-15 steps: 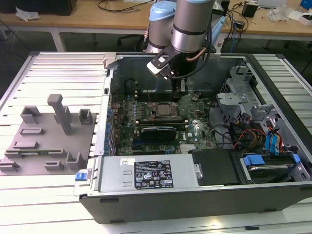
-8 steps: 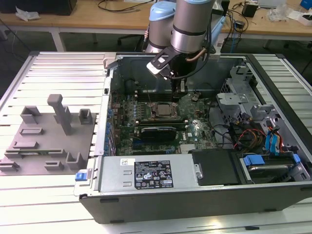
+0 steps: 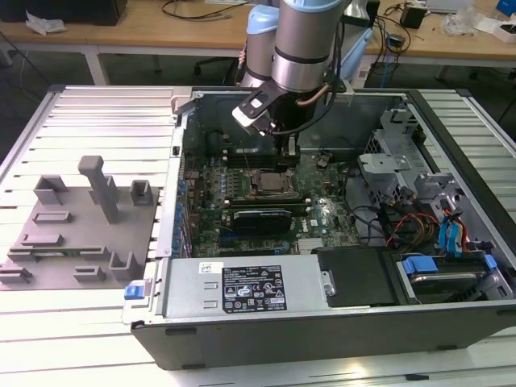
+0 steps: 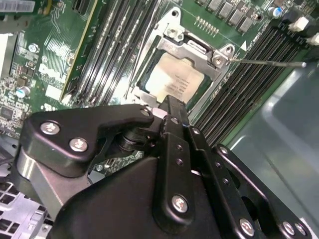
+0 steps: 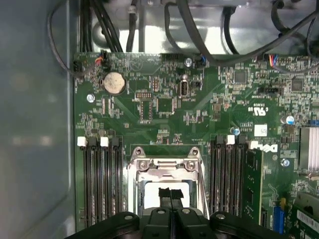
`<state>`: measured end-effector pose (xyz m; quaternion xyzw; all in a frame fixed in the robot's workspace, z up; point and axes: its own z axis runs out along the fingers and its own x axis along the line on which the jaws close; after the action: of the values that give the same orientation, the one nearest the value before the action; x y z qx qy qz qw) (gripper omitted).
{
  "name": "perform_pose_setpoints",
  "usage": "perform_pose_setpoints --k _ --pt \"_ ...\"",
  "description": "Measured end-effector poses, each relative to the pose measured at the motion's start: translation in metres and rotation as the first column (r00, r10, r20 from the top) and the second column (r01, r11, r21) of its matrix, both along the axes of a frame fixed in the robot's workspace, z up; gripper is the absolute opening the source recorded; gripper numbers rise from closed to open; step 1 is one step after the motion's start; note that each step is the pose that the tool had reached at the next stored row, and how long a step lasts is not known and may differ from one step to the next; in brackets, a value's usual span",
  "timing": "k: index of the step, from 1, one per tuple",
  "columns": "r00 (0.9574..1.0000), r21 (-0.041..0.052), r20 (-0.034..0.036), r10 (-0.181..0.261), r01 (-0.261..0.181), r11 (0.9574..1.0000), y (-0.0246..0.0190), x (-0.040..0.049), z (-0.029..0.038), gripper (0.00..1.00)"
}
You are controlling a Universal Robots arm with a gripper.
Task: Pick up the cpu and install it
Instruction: 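Close the cpu cover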
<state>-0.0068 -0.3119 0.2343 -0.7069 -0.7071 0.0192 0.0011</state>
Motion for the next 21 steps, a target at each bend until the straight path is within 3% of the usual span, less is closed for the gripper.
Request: perform_pose_setpoints --k 8,14,17,21 --pt "1.0000 -0.0004 0.0000 0.000 0.000 1.0000 -0.0034 -0.0061 -0.0056 0.11" --pt "1.0000 -0.0004 0.0000 0.003 -0.003 1.0000 -0.0036 -0.0066 -0.0059 0.11" --pt "0.9991 -0.0004 0.0001 0.043 -0.043 0.9991 -0.0036 -0.0067 -0.0060 0.11" --pt "0.9889 -0.0004 0.0000 0.148 -0.148 0.9889 -0.0036 -0.0067 -0.0059 0.11"
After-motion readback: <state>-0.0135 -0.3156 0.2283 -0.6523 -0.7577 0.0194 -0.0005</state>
